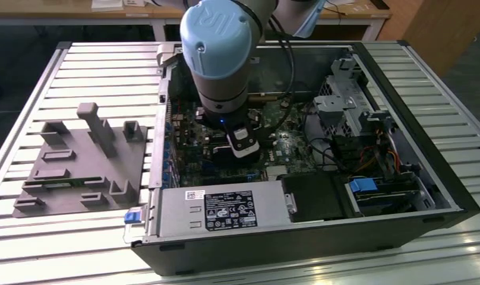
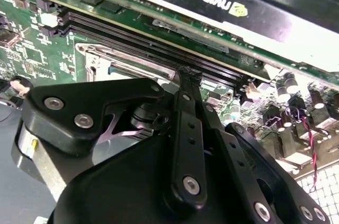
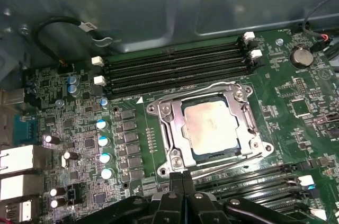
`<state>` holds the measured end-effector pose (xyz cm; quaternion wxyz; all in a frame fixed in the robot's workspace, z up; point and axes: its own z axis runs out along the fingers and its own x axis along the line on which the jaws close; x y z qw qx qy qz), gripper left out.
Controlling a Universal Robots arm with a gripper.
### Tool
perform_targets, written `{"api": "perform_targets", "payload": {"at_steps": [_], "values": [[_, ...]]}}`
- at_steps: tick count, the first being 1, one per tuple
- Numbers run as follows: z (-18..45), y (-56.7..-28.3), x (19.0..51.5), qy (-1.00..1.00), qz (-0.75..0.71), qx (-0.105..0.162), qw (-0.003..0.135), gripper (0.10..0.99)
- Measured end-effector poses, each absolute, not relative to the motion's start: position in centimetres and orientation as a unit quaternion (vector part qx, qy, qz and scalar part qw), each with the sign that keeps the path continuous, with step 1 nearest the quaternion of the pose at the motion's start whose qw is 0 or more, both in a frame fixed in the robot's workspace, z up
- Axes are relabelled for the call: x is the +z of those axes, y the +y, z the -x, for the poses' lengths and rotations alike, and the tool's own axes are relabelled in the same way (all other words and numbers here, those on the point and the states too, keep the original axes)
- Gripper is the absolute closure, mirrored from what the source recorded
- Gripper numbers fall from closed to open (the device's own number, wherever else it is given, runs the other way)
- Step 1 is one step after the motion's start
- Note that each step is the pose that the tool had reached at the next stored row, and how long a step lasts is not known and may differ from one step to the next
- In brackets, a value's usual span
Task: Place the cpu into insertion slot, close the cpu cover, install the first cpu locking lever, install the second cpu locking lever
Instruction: 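Install the second cpu locking lever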
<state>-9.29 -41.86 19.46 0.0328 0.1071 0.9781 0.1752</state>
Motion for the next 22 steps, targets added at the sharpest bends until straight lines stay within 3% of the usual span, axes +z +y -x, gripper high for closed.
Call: {"api": "perform_targets", "payload": {"at_steps": [22], "values": [[10.2, -40.7, 18.7, 0.979, -0.107, 0.169, 0.033, 0.984]]}}
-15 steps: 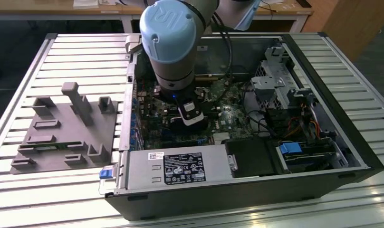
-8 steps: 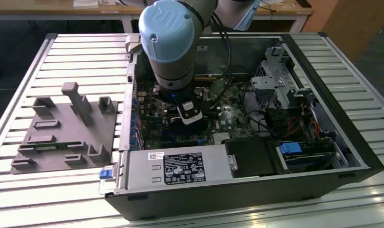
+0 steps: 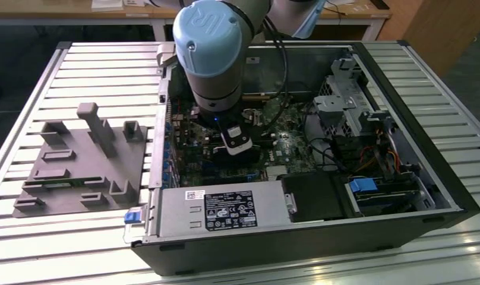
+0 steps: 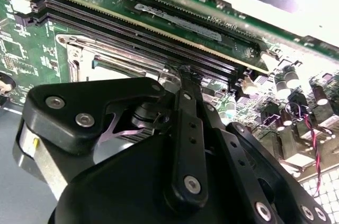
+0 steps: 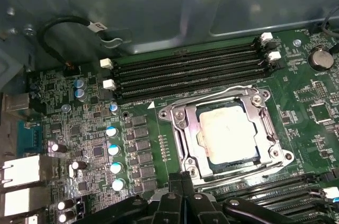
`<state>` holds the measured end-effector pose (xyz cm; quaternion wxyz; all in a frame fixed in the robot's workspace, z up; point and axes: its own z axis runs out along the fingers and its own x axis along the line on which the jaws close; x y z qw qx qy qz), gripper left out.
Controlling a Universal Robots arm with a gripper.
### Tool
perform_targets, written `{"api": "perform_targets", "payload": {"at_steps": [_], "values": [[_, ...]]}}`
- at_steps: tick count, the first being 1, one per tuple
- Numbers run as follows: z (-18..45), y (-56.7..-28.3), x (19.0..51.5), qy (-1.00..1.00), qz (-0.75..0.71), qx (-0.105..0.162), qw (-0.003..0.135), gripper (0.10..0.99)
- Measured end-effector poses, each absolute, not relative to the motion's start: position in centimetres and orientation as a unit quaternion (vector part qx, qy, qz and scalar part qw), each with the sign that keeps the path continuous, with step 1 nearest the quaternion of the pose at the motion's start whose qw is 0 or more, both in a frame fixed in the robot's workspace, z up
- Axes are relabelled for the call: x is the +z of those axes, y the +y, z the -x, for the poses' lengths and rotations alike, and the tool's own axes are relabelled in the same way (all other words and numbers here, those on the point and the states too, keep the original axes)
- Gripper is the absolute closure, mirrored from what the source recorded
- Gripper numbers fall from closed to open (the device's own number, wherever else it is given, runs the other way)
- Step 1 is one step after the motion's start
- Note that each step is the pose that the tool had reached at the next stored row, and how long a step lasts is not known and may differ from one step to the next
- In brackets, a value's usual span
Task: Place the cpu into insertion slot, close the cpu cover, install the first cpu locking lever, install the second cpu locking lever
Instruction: 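Install the second cpu locking lever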
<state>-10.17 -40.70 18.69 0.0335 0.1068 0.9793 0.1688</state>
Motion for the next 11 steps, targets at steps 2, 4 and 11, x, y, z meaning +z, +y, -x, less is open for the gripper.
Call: {"api": "perform_targets", "payload": {"at_steps": [2, 4, 11], "values": [[10.17, -40.7, 18.7, 0.979, -0.107, 0.169, 0.034, 0.984], [10.17, -40.69, 18.7, 0.979, -0.107, 0.169, 0.034, 0.984], [10.17, -40.69, 19.58, 0.979, -0.107, 0.169, 0.034, 0.984]]}}
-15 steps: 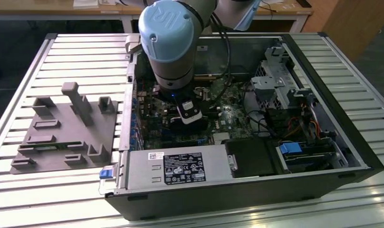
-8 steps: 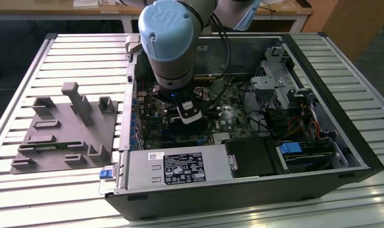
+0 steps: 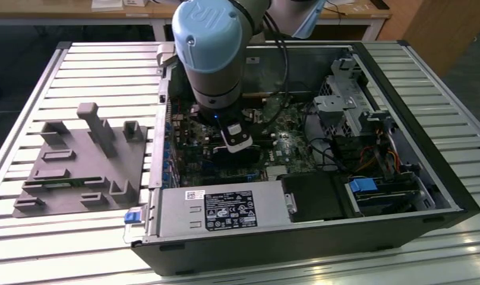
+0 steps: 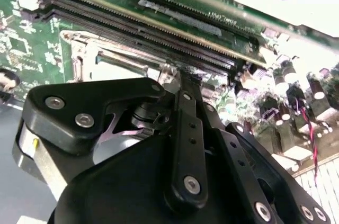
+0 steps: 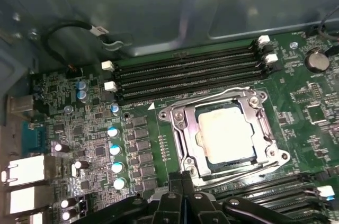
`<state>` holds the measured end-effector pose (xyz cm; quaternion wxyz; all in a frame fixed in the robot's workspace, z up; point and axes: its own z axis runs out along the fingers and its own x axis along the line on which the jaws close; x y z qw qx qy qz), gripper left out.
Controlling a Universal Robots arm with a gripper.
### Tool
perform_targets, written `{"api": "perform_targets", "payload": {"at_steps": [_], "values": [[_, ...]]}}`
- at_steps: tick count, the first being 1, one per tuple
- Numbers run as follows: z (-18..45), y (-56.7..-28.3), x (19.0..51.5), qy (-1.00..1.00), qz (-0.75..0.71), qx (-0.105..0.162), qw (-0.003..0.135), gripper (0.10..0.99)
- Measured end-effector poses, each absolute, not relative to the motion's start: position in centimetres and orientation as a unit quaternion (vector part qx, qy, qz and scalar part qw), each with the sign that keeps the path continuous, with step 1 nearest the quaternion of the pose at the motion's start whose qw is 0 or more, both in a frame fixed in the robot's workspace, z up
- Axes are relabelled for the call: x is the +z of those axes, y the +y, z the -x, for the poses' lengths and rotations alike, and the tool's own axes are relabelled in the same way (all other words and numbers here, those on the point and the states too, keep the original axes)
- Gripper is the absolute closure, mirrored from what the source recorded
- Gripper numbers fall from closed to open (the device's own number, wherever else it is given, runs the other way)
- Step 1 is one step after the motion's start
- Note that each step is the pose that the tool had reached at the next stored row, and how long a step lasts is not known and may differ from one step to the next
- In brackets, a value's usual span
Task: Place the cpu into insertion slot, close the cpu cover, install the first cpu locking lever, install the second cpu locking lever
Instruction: 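Install the second cpu locking lever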
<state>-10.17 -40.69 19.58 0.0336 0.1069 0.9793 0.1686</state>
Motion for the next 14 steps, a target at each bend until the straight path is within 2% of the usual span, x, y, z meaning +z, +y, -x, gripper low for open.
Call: {"api": "perform_targets", "payload": {"at_steps": [5, 14], "values": [[10.2, -40.7, 20.6, 0.979, -0.107, 0.168, 0.034, 0.984], [8.6, -40.7, 21.0, 0.982, -0.109, 0.149, 0.034, 0.984]]}}
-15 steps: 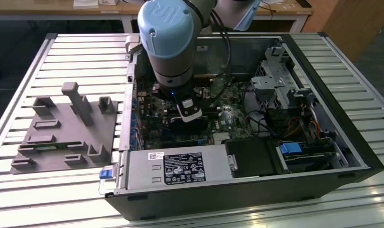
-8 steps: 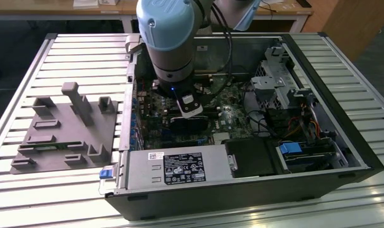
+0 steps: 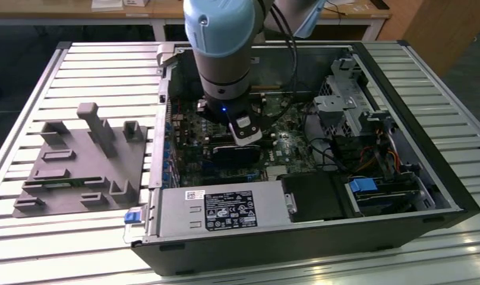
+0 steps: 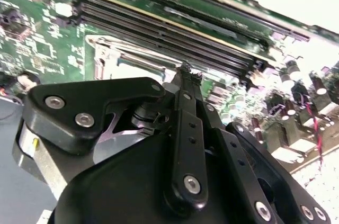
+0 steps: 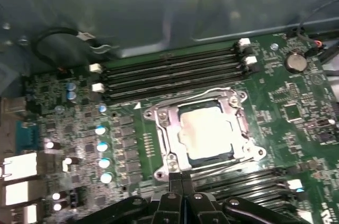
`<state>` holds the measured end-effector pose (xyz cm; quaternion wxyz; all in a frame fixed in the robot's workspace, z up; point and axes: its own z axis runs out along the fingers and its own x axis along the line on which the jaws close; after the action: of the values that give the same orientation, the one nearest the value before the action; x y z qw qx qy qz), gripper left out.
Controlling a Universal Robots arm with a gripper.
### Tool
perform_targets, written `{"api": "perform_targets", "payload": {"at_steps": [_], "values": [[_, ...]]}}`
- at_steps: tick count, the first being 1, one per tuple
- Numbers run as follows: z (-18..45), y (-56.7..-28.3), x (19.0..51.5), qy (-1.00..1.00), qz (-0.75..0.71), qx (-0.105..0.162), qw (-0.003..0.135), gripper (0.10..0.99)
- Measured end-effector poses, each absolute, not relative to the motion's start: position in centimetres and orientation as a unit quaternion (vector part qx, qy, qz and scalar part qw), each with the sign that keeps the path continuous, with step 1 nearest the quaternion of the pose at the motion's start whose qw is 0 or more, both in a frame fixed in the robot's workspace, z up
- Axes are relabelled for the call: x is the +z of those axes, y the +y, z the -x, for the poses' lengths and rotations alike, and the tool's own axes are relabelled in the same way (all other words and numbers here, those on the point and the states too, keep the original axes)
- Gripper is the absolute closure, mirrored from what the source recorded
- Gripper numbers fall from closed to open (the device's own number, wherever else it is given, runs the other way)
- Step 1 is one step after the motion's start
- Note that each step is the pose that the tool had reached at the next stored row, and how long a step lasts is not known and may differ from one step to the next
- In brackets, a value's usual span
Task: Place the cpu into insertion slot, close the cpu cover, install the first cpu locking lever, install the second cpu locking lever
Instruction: 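Install the second cpu locking lever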
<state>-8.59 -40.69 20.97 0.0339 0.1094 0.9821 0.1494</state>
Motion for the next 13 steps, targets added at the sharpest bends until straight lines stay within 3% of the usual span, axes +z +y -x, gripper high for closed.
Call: {"api": "perform_targets", "payload": {"at_steps": [13], "values": [[6.8, -39.8, 21.1, 0.986, -0.114, 0.118, 0.037, 0.984]]}}
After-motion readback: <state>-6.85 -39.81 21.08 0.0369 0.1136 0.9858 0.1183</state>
